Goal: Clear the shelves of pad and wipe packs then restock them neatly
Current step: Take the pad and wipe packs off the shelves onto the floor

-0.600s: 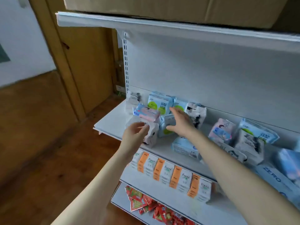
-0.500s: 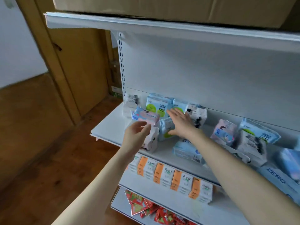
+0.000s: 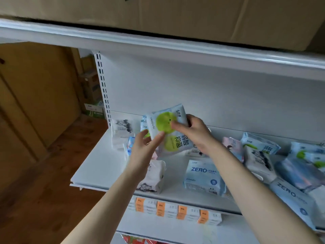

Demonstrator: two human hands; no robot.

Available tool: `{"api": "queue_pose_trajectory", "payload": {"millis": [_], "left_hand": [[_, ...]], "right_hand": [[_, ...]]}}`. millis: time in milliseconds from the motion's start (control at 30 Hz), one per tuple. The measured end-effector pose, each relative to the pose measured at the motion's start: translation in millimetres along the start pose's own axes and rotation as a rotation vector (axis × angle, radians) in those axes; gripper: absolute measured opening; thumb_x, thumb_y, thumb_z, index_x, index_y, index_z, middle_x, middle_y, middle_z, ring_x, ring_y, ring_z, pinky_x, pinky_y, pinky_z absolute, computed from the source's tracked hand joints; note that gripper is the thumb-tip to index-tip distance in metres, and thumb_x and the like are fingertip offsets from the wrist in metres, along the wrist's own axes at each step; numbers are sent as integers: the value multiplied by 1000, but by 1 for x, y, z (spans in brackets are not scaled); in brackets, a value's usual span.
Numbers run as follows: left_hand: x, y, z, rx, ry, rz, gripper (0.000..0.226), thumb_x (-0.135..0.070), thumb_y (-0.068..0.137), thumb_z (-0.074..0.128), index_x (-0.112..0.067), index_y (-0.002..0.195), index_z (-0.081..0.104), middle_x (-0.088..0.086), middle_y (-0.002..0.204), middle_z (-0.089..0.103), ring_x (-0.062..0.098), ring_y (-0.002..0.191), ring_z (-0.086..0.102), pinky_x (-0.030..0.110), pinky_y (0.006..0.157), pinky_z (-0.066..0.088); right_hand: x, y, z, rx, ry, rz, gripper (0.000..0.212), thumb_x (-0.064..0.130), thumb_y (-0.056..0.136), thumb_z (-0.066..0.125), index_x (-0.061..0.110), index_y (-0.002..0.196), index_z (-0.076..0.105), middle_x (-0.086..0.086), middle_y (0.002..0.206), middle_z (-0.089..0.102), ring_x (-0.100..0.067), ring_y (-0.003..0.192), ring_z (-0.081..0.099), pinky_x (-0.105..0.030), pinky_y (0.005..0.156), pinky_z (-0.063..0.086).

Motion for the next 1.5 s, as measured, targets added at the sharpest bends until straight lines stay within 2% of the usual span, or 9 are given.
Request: {"api": "queue_pose_trajectory", "payload": {"millis": [100, 200, 300, 500, 767, 900, 1033, 1200, 1500], "left_hand": [[-8, 7, 4, 88, -203, -4, 29, -25, 77, 72, -13, 102, 65, 12, 99, 73, 26, 87, 71, 37, 69, 59], [-9, 17, -21, -38, -235, -13, 17, -17, 84, 62, -11, 100, 64, 11, 90, 74, 24, 79, 72, 33, 58, 58], [-15, 22, -53, -169, -258, 3, 12, -14, 89, 57, -11, 100, 63, 8, 85, 75, 20, 75, 72, 30, 58, 58], [-31, 32, -85, -242, -217, 52, 12, -16, 89, 57, -11, 98, 63, 3, 78, 75, 15, 68, 71, 26, 53, 56], [-22, 44, -83, -256, -193, 33, 21, -23, 86, 60, -11, 104, 63, 5, 85, 75, 18, 75, 72, 28, 58, 57], [-22, 48, -74, -216, -222, 34, 20, -22, 88, 58, -10, 104, 62, 5, 81, 75, 18, 71, 72, 27, 53, 55], [-22, 50, -70, -182, -293, 33, 26, -24, 84, 60, -11, 107, 61, 8, 86, 75, 21, 74, 72, 30, 54, 56], [-21, 48, -56, -103, -359, -6, 41, -31, 77, 63, -12, 113, 61, 12, 100, 73, 25, 86, 71, 40, 69, 60], [-29, 35, -28, 59, -410, -10, 30, -29, 79, 67, -17, 106, 66, 14, 112, 69, 27, 98, 68, 47, 90, 52]], "right_hand": [[-1, 12, 24, 166, 104, 88, 22, 34, 88, 58, 12, 90, 60, -11, 92, 64, -23, 84, 63, -41, 82, 52], [-15, 47, 25, 79, 128, 136, 27, 36, 94, 50, 11, 89, 57, -9, 87, 65, -15, 73, 62, -26, 68, 49], [-35, 94, 21, -10, -433, 26, 28, 30, 92, 58, 5, 105, 60, -15, 110, 65, -19, 89, 62, -27, 77, 45], [-58, 138, 57, 236, -1096, -25, 68, 45, 81, 65, 8, 133, 41, -12, 137, 44, -27, 125, 42, -31, 96, 35], [-68, 145, 73, 320, -1350, -94, 80, 59, 67, 71, 8, 123, 44, -10, 129, 46, -27, 123, 40, -39, 104, 30], [-65, 137, 73, 267, -1236, -172, 58, 46, 70, 73, 9, 103, 43, -7, 102, 56, -24, 93, 52, -35, 96, 34], [-41, 129, 43, 59, -910, -121, 75, 44, 69, 77, 8, 125, 42, -8, 121, 55, -28, 111, 53, -31, 84, 39], [-13, 108, 15, -138, -365, -46, 64, 30, 65, 83, 14, 116, 47, 4, 102, 54, -19, 97, 56, -28, 79, 43], [-5, 50, 17, -87, 129, 95, 45, 19, 76, 76, 18, 112, 49, 1, 94, 63, -13, 81, 63, -30, 72, 50]]}}
Point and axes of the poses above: each hand's wrist, its own y-axis towards the middle knuckle, its own z-axis out of the palm, x = y × z, the point moved 6 cm from there along y, towards the middle knuckle
